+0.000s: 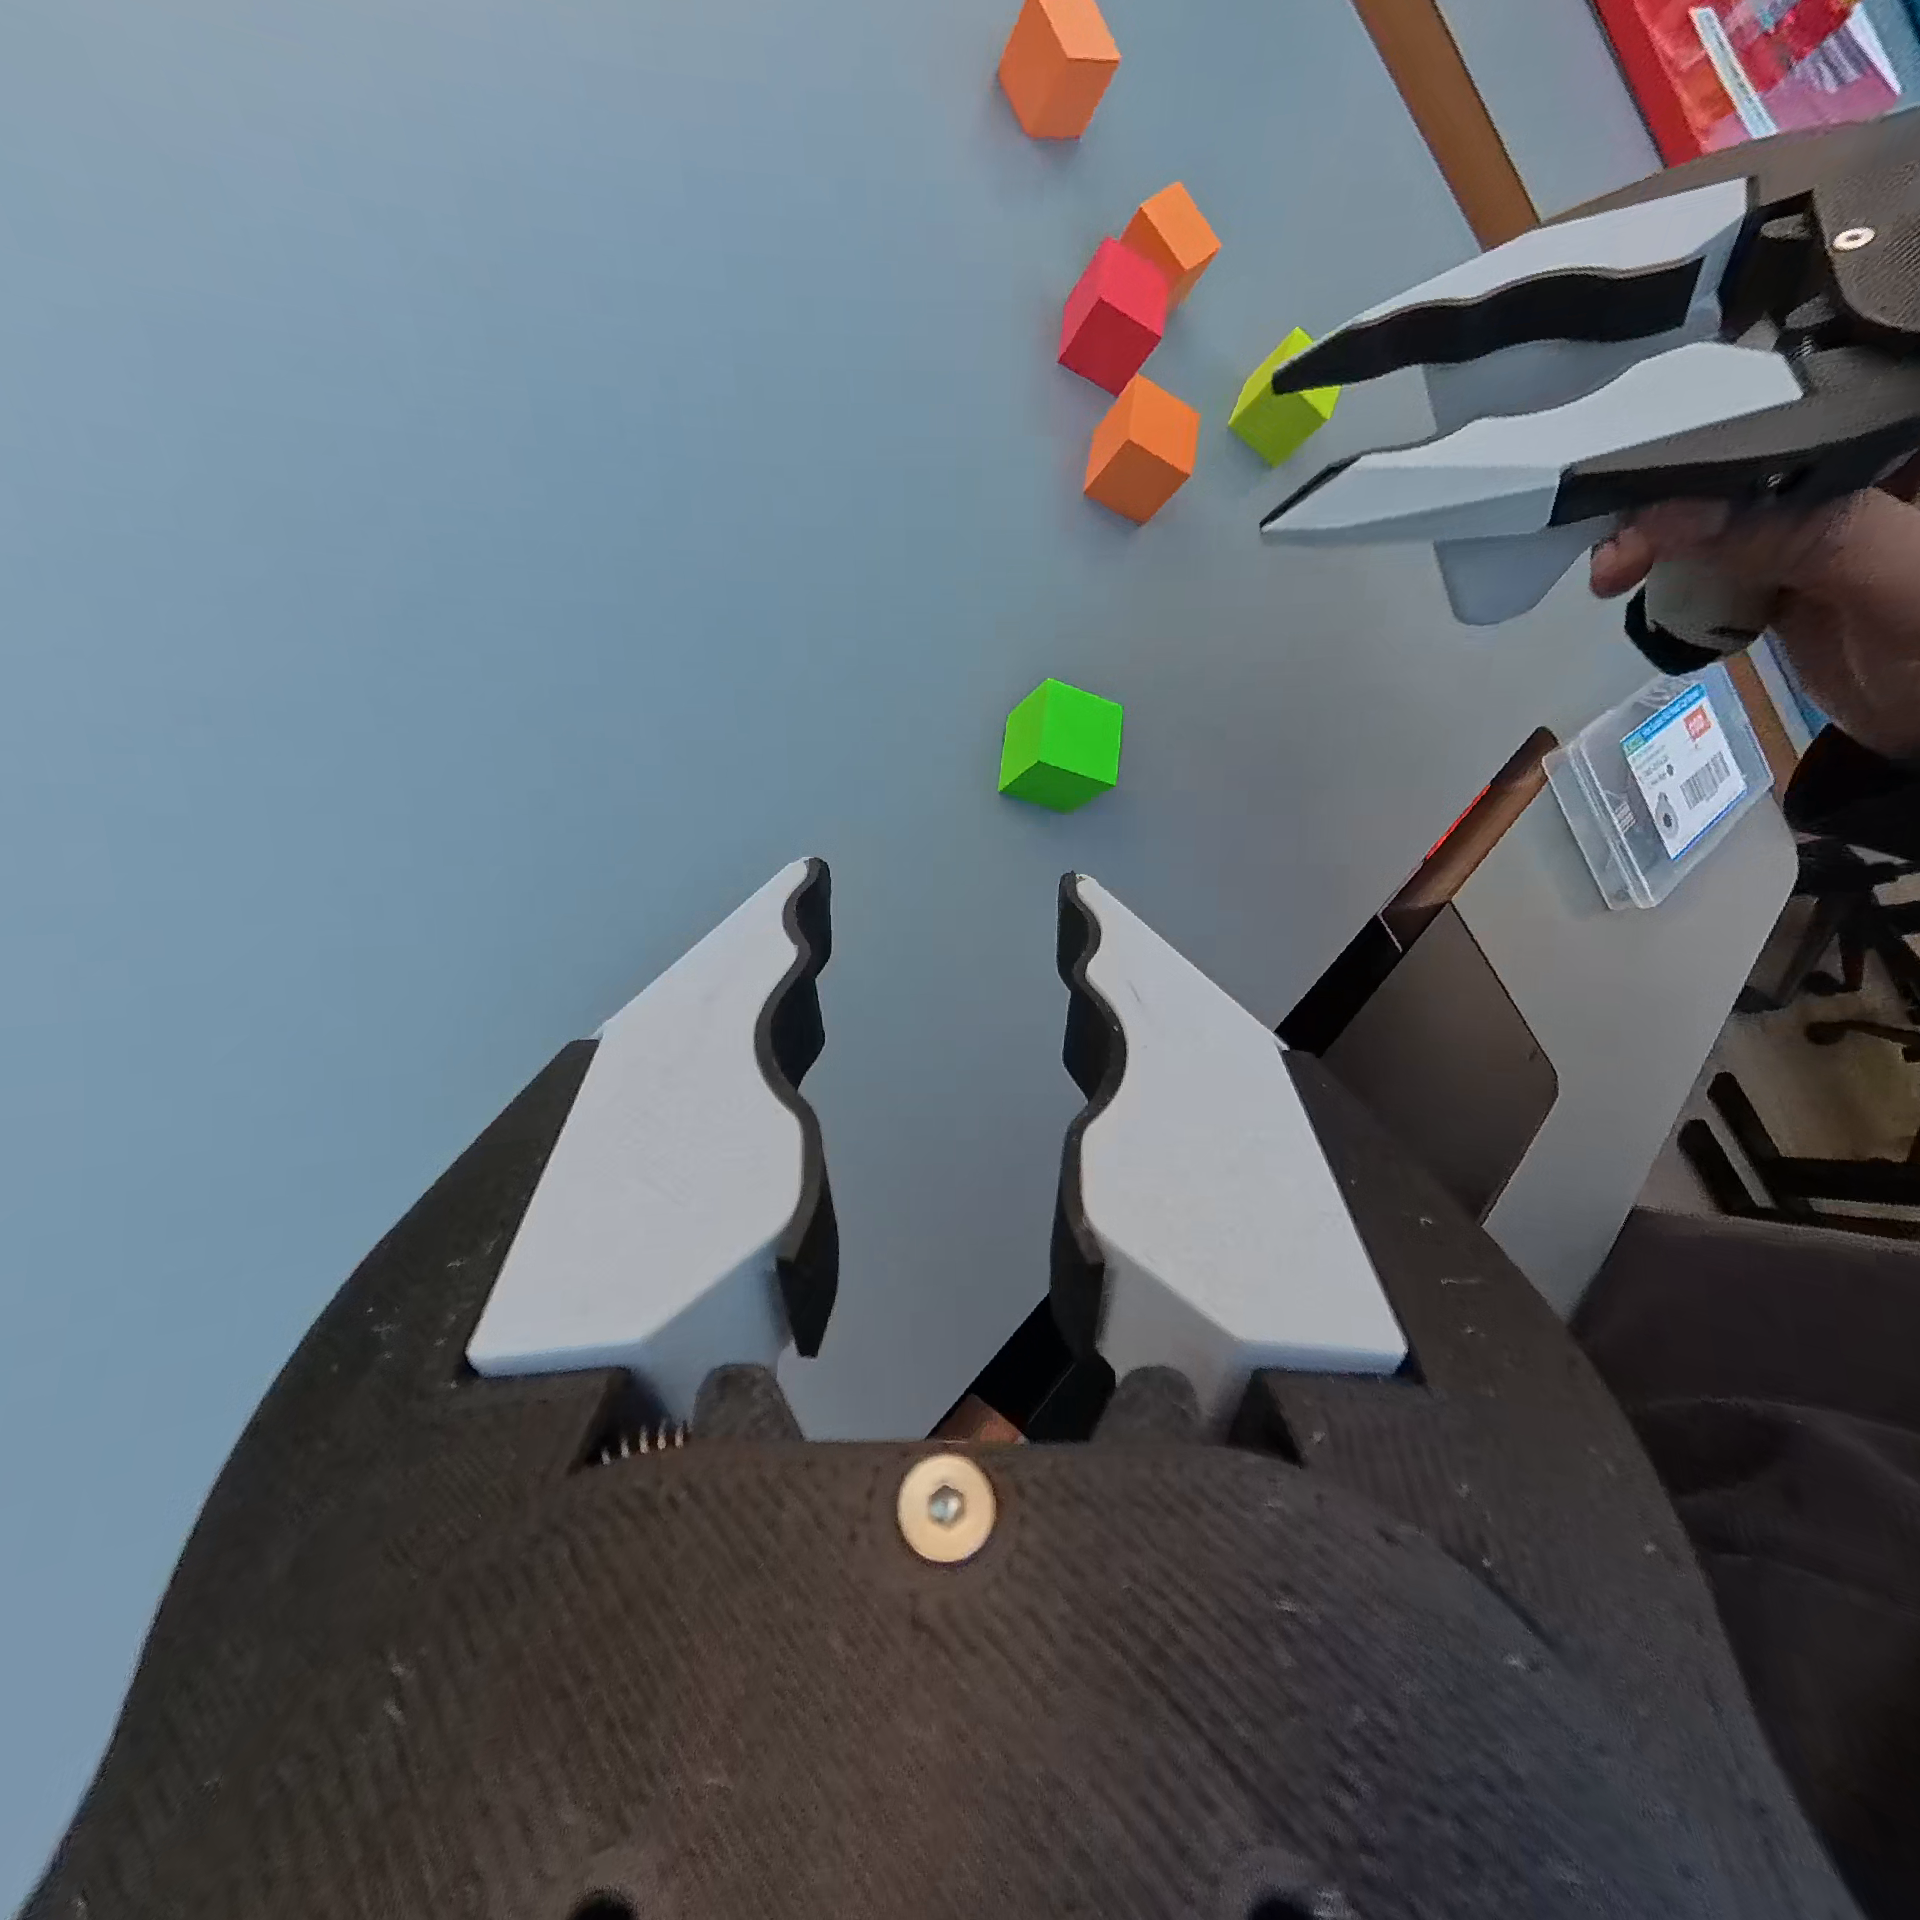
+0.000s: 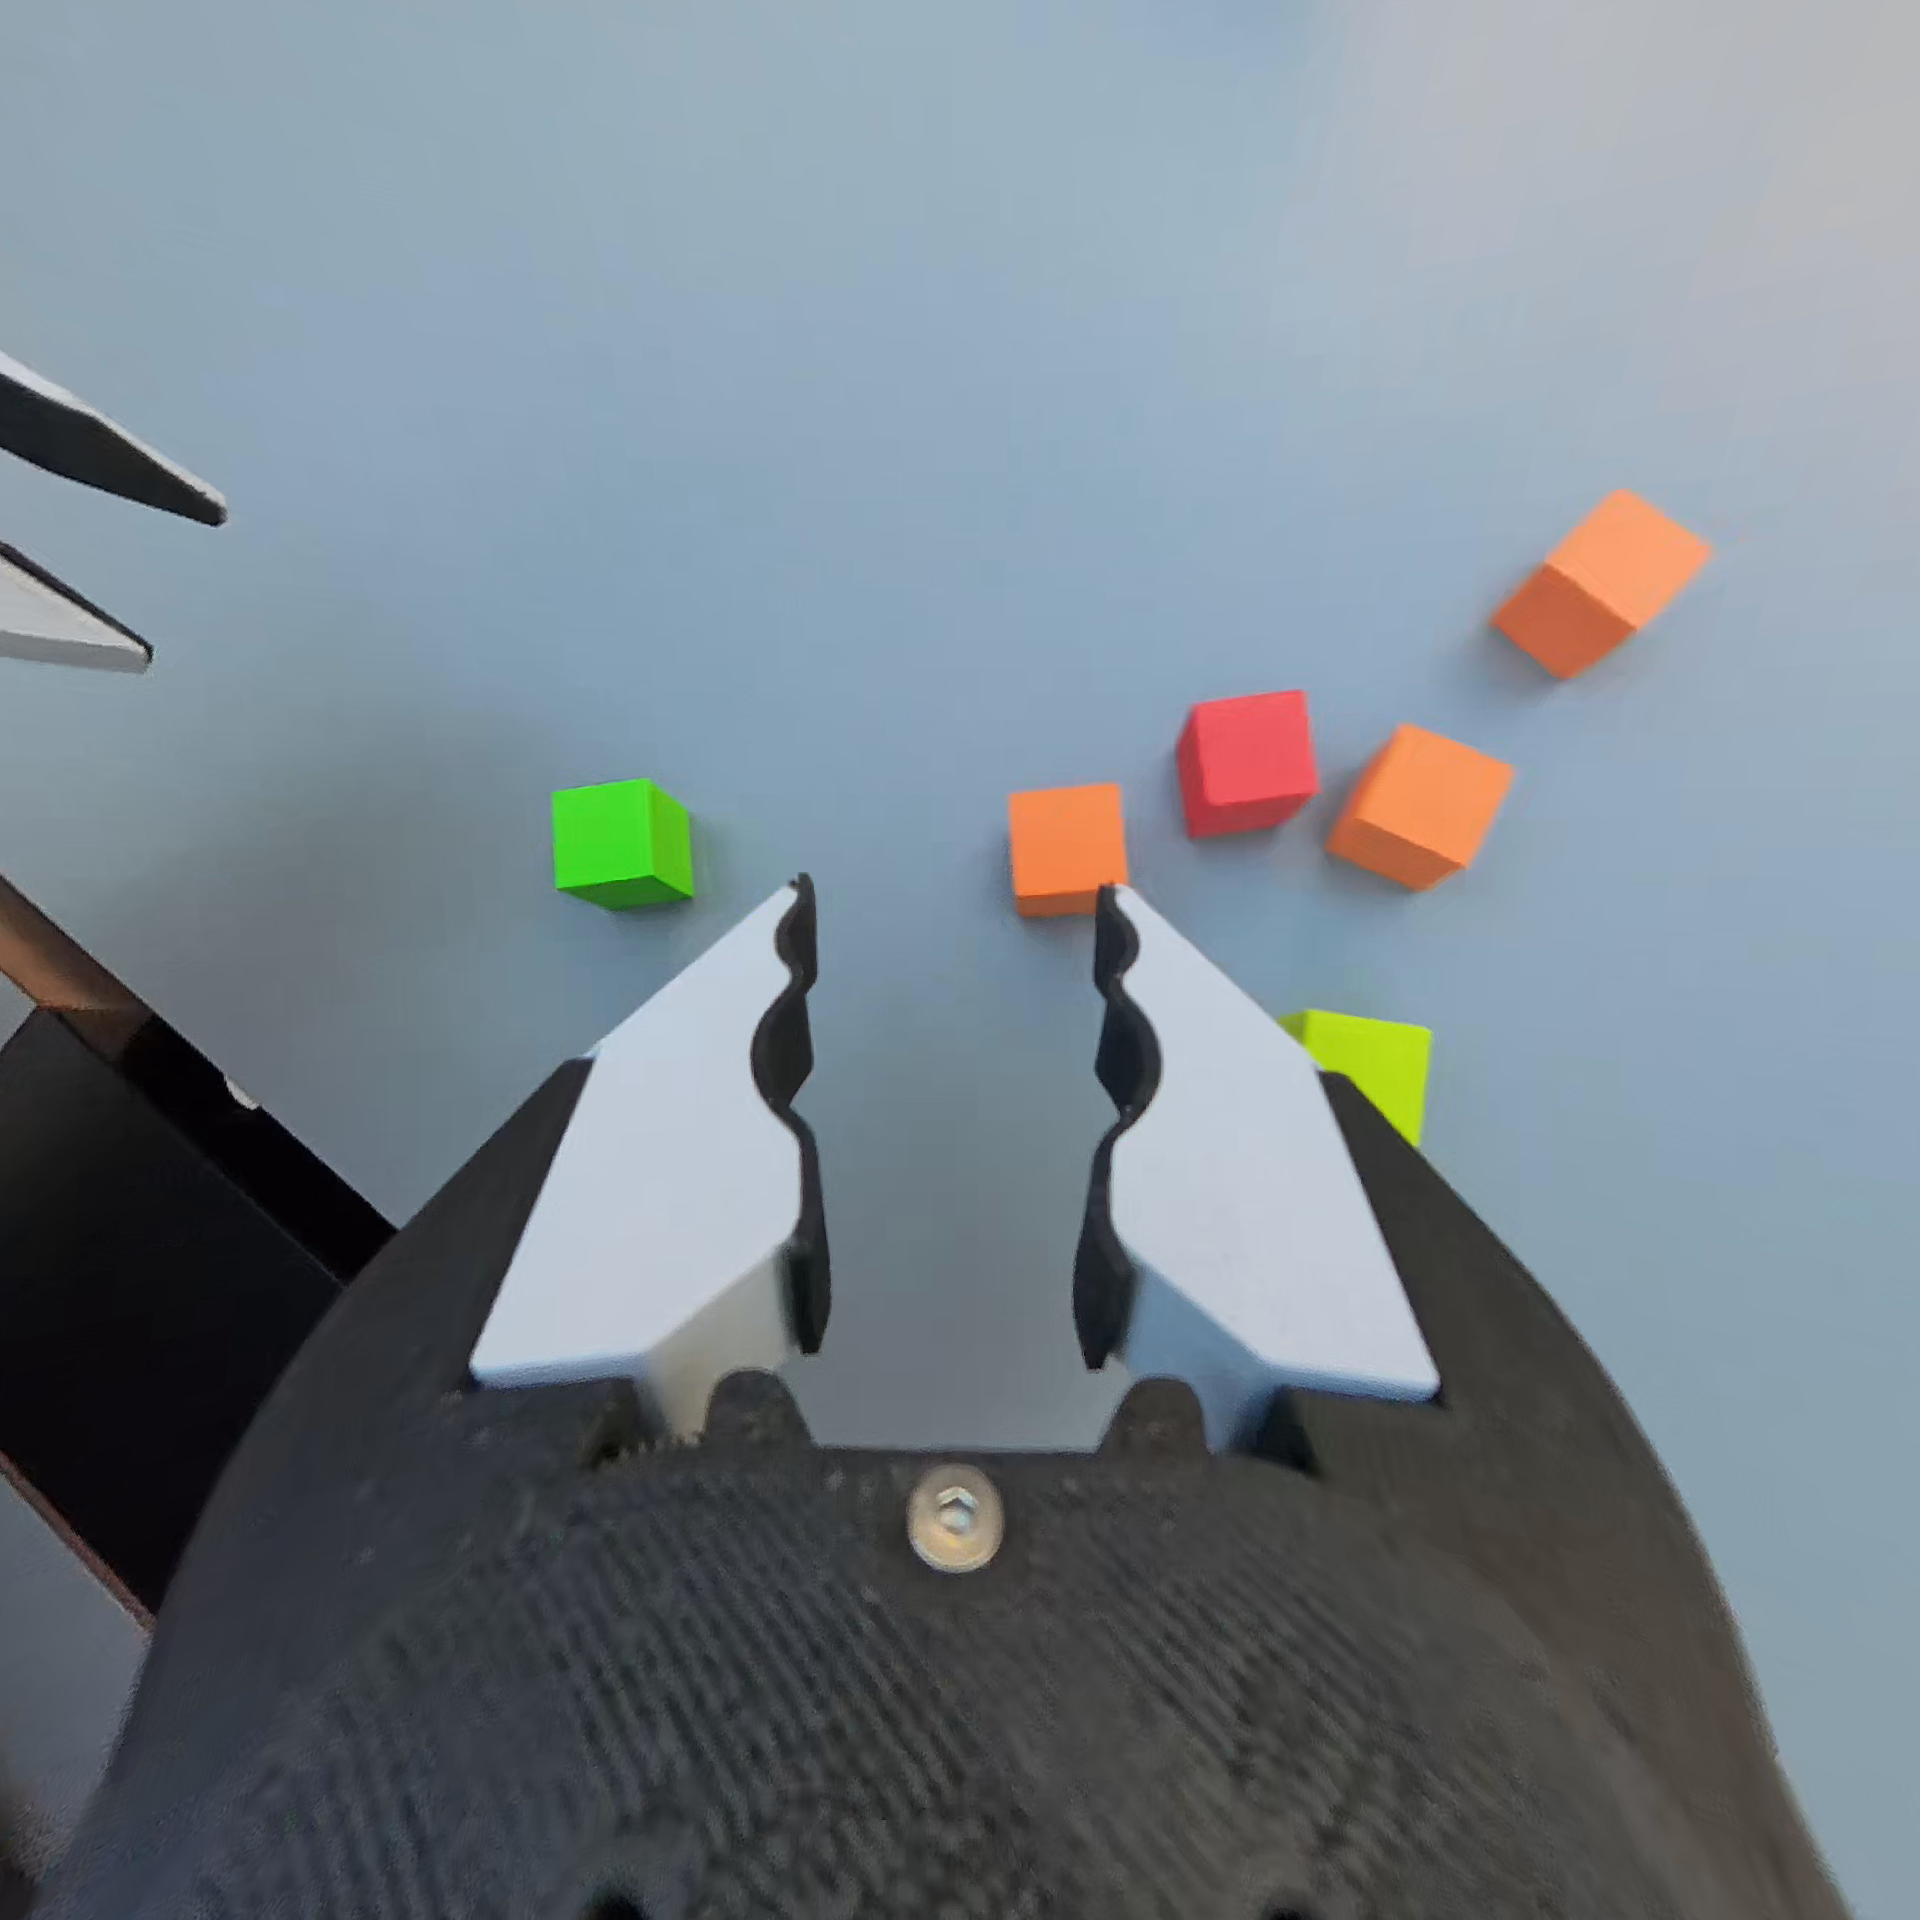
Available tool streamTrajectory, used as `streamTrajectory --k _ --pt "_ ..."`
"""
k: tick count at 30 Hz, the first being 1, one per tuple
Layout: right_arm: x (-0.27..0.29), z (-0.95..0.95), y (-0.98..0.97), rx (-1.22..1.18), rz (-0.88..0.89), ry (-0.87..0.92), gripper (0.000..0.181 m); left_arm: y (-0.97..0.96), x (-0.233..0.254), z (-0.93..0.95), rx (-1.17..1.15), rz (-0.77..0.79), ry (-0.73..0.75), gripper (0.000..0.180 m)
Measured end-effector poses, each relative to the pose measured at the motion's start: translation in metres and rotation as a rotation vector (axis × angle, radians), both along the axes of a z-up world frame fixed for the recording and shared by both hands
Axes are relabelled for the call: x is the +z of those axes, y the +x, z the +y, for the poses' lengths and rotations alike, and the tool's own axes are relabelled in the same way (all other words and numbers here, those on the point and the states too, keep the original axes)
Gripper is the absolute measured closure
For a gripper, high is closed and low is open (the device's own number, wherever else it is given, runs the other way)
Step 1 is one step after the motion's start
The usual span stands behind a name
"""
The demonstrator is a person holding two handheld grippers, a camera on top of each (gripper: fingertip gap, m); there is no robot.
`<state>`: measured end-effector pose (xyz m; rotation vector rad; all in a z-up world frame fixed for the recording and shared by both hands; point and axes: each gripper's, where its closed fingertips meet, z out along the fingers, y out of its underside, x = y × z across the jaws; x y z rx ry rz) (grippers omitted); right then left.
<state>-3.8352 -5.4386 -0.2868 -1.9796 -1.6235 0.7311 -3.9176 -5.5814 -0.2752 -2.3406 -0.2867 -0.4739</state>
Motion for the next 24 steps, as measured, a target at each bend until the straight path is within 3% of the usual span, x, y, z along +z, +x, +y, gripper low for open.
streamTrajectory --k 5,17,20,24 --pt "0.001 0.040 0.032 -0.136 0.012 -0.044 0.130 0.016 0.000 0.032 -0.048 -0.004 0.015 0.139" --pt "-0.026 0.074 0.057 -0.183 -0.046 -0.022 0.132 0.064 -0.019 0.100 -0.196 0.132 -0.032 0.138" --pt "-0.034 0.084 0.056 -0.166 -0.084 -0.024 0.157 0.069 -0.025 0.124 -0.203 0.171 -0.053 0.138" --pt "-0.005 0.101 0.055 -0.146 0.010 -0.001 0.157 0.078 -0.036 0.157 -0.206 0.208 -0.099 0.135"
